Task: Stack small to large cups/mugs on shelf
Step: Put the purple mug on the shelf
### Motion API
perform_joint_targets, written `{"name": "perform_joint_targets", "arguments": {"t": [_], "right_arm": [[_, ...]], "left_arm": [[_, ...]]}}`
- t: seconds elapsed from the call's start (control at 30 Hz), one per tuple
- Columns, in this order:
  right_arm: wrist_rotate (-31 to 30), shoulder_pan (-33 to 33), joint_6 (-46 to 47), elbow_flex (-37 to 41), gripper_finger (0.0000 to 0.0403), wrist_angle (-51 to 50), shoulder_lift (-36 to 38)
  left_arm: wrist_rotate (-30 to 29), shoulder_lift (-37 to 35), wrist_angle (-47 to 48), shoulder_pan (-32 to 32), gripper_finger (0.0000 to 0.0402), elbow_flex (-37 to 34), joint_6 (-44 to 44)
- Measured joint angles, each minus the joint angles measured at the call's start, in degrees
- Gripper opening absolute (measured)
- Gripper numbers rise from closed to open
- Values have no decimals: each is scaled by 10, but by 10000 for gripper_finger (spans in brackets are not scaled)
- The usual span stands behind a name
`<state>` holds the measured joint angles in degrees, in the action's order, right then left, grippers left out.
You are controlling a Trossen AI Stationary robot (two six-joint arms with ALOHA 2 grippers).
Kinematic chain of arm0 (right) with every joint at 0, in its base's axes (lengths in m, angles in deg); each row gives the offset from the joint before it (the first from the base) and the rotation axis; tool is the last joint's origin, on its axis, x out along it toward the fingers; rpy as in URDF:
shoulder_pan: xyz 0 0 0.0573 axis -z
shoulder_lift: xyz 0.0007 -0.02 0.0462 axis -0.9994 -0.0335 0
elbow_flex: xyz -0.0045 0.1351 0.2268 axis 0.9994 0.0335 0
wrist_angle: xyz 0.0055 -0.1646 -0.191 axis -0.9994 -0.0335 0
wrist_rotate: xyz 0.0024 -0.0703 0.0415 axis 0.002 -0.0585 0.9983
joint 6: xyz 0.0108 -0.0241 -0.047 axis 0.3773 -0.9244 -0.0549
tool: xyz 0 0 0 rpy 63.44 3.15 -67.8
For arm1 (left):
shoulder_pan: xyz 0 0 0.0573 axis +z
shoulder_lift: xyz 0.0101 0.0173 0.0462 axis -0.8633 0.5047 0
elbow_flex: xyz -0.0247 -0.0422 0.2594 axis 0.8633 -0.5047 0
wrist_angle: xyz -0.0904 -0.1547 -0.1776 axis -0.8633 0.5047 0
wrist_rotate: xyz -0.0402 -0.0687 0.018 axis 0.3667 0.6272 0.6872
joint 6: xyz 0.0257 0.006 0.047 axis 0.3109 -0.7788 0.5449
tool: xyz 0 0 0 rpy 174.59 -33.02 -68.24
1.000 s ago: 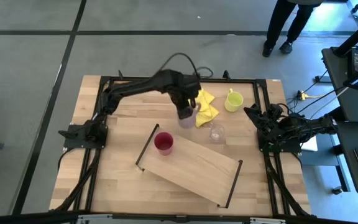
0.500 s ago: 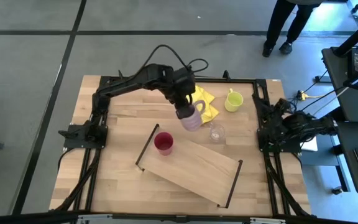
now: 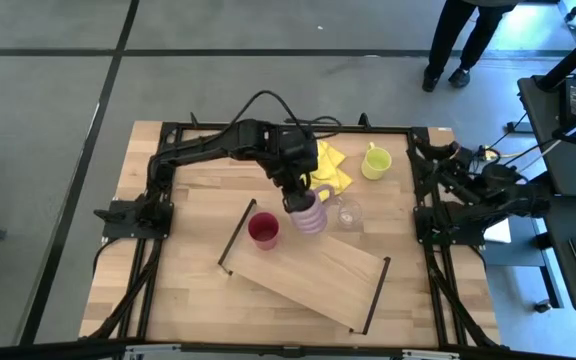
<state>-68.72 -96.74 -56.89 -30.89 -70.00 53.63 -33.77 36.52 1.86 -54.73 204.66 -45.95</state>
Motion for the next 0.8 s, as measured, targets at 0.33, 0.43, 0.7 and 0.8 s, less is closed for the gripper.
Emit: {"name": "perform_joint_targets", "arguments": {"t": [0.33, 0.43, 0.7, 0.8], "right_arm": [[-59, 0, 42, -200, 212, -202, -127], [-61, 1, 78, -256, 212, -276, -178], [-80, 39, 272, -352, 212, -410, -282], [-78, 56, 299, -366, 212, -410, -308]], "left_arm": [[-22, 0, -18, -21, 19, 0, -47], [-28, 0, -26, -27, 19, 0, -70], [-64, 0, -19, -54, 19, 0, -143], [-66, 0, -13, -68, 19, 0, -170]]}}
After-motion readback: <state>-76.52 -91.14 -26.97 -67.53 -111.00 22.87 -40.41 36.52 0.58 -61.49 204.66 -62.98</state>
